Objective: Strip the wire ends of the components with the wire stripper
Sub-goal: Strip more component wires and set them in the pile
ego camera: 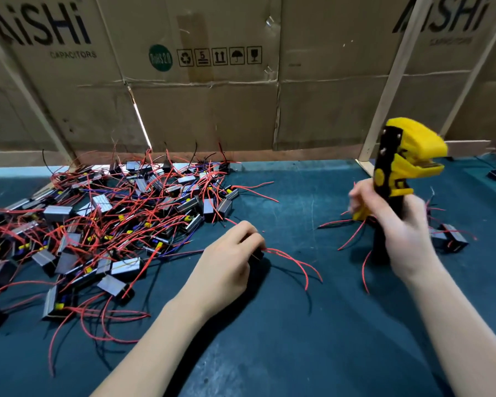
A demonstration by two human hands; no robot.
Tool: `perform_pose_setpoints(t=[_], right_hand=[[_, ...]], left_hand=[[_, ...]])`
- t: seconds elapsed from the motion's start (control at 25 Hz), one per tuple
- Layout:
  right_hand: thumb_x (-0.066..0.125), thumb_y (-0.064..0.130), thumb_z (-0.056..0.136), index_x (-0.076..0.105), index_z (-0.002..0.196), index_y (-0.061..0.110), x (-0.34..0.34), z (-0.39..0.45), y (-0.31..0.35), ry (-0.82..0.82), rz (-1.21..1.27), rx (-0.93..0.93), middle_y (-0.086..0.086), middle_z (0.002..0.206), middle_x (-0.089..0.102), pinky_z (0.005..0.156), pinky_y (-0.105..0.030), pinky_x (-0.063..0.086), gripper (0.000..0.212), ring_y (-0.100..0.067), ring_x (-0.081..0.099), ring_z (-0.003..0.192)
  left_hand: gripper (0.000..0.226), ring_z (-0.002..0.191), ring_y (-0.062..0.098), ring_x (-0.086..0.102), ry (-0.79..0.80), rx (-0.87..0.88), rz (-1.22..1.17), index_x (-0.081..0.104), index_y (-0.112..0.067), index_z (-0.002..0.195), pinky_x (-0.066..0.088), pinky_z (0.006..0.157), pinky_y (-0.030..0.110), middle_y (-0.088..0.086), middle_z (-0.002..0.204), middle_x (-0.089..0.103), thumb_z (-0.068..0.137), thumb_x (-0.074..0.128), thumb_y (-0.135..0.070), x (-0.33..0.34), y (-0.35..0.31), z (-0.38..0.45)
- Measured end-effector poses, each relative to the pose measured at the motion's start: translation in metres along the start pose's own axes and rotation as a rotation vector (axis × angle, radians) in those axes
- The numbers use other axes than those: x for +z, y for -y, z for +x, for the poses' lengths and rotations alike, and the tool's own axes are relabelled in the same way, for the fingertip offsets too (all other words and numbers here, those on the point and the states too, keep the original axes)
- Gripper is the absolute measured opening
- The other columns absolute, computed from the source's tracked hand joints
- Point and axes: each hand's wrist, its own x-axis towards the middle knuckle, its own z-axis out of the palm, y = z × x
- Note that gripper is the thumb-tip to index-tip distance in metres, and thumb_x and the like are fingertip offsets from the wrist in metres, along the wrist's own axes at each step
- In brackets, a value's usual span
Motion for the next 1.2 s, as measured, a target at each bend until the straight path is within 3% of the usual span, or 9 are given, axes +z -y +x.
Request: perform_pose_setpoints(t=[0.12,0.24,0.32,0.48,0.6,0.76,0.84,1.0,1.2], right_hand=[[0.067,0.067,0.073,0.066,0.081,0.01,0.026,-0.009,-0.003,0.157,0.16,0.2,-0.006,0.074,0.063,0.071,-0.033,0.051,0.057,-0.02,0.062,0.07],[0.061,0.058,0.073,0.067,0.083,0.007,0.039,-0.015,-0.012,0.233,0.003,0.305,0.001,0.069,0.064,0.075,-0.034,0.048,0.052,-0.014,0.062,0.067],[0.058,0.061,0.073,0.068,0.089,0.01,0.039,-0.018,-0.015,0.287,-0.064,0.338,0.003,0.071,0.064,0.077,-0.029,0.047,0.055,-0.01,0.063,0.069],[0.062,0.07,0.075,0.068,0.099,0.019,0.035,-0.016,-0.016,0.394,-0.081,0.427,0.003,0.079,0.069,0.077,-0.024,0.046,0.058,-0.007,0.064,0.074],[0.066,0.069,0.067,0.064,0.087,0.013,0.035,-0.017,-0.017,0.464,-0.159,0.459,0.005,0.071,0.062,0.071,-0.024,0.042,0.059,-0.008,0.058,0.067],[0.062,0.078,0.058,0.057,0.071,0.019,0.038,-0.022,-0.023,0.371,-0.622,0.23,0.013,0.059,0.053,0.06,-0.025,0.038,0.06,-0.006,0.049,0.058],[0.058,0.078,0.06,0.057,0.071,0.026,0.039,-0.023,-0.025,0.303,-0.896,0.127,0.011,0.067,0.059,0.069,-0.031,0.045,0.054,-0.012,0.057,0.07],[0.056,0.075,0.066,0.055,0.074,0.023,0.031,-0.016,-0.031,0.099,-1.077,0.095,0.004,0.076,0.059,0.077,-0.039,0.044,0.053,-0.025,0.06,0.08],[0.054,0.075,0.069,0.06,0.088,0.02,0.021,-0.013,-0.044,-0.016,-1.283,0.13,-0.001,0.091,0.064,0.081,-0.038,0.033,0.059,-0.03,0.059,0.095]], left_hand=[[0.042,0.088,0.018,0.058,-0.031,-0.095,-0.167,0.068,-0.006,0.088,0.047,0.077,0.026,0.0,0.096,0.059,0.062,0.046,0.018,-0.005,0.004,0.001],[0.039,0.09,0.014,0.063,-0.052,-0.205,-0.265,0.076,-0.011,0.075,0.048,0.083,0.025,0.001,0.086,0.069,0.064,0.05,0.016,-0.013,0.013,0.001],[0.035,0.082,0.009,0.064,-0.069,-0.331,-0.314,0.075,-0.015,0.068,0.048,0.075,0.019,-0.002,0.08,0.071,0.069,0.053,0.012,-0.015,0.016,0.0],[0.016,0.07,0.01,0.063,-0.219,-0.519,-0.242,0.068,-0.019,0.066,0.049,0.07,0.026,-0.006,0.071,0.068,0.078,0.067,-0.008,-0.012,0.019,0.0],[0.013,0.068,0.01,0.064,-0.236,-0.579,-0.258,0.067,-0.019,0.073,0.049,0.07,0.026,-0.008,0.073,0.068,0.079,0.078,-0.023,-0.004,0.019,0.0],[0.008,0.061,0.002,0.06,-0.21,-0.579,-0.519,0.071,-0.018,0.078,0.048,0.065,0.018,-0.008,0.07,0.07,0.08,0.078,-0.013,0.006,0.013,0.002],[0.008,0.068,0.003,0.065,-0.183,-0.551,-0.565,0.074,-0.021,0.077,0.05,0.07,0.02,-0.01,0.074,0.072,0.085,0.074,-0.017,0.007,0.013,0.003],[0.012,0.062,0.013,0.063,-0.071,-0.519,-0.628,0.073,-0.022,0.078,0.05,0.057,0.027,-0.006,0.077,0.072,0.089,0.068,-0.023,0.005,0.01,0.002],[0.016,0.068,0.01,0.062,-0.019,-0.478,-0.697,0.069,-0.02,0.074,0.052,0.067,0.029,-0.003,0.074,0.07,0.09,0.065,-0.018,0.003,0.005,0.003]])
